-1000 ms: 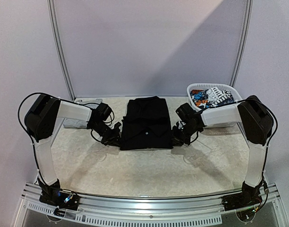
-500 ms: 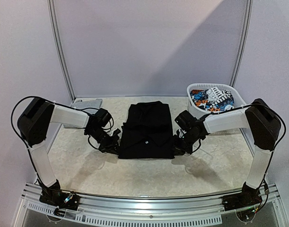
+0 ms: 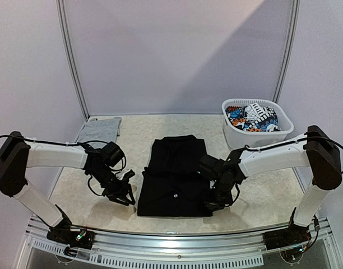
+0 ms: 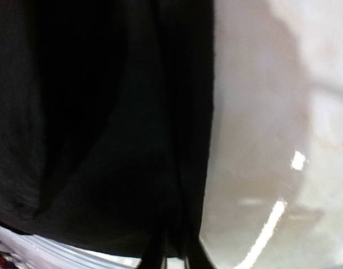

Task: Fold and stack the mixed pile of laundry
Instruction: Move the 2/3-rectangle-folded shirt to the center of the board, then smooth out the 2/3-rectangle-folded shirt at the center of the board.

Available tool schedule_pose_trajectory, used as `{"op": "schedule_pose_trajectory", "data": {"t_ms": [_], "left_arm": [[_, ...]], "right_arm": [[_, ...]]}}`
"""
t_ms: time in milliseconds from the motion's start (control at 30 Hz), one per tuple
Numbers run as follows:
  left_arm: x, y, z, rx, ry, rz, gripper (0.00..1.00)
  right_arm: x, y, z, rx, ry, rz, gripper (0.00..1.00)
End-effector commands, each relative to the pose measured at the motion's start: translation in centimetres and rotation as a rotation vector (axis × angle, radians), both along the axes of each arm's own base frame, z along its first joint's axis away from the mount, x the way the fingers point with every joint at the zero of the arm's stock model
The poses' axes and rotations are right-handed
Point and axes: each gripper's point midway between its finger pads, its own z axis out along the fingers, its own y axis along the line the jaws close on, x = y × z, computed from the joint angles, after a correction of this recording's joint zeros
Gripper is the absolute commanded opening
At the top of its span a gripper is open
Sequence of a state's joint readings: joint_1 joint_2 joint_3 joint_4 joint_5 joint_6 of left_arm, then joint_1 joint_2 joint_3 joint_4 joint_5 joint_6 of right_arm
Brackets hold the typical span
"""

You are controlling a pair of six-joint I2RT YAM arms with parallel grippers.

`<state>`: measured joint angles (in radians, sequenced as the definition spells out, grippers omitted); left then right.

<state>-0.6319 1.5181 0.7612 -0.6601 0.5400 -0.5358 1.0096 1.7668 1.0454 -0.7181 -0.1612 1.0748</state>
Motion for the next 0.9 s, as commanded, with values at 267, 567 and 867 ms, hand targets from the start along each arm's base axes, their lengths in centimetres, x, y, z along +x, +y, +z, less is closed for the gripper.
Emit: {"op": "schedule_pose_trajectory", "data": {"t_ms": [267, 567, 867], "left_arm": [[2.0, -0.2, 7.1, 0.017, -0.134, -0.077, 0.60], [3.7, -2.9, 5.5, -0.053, -0.122, -0.078, 0.50], [4.9, -5.4, 4.7, -0.121, -0.107, -0.050, 0.46]], "right_arm": [[-0.5, -3.2, 6.8, -0.143, -0.074, 0.053, 0.38], [2.1, 2.6, 8.8, 0.068, -0.154, 0.037, 0.38], [3.2, 5.1, 8.4, 0.195, -0.153, 0.055, 0.41]]}}
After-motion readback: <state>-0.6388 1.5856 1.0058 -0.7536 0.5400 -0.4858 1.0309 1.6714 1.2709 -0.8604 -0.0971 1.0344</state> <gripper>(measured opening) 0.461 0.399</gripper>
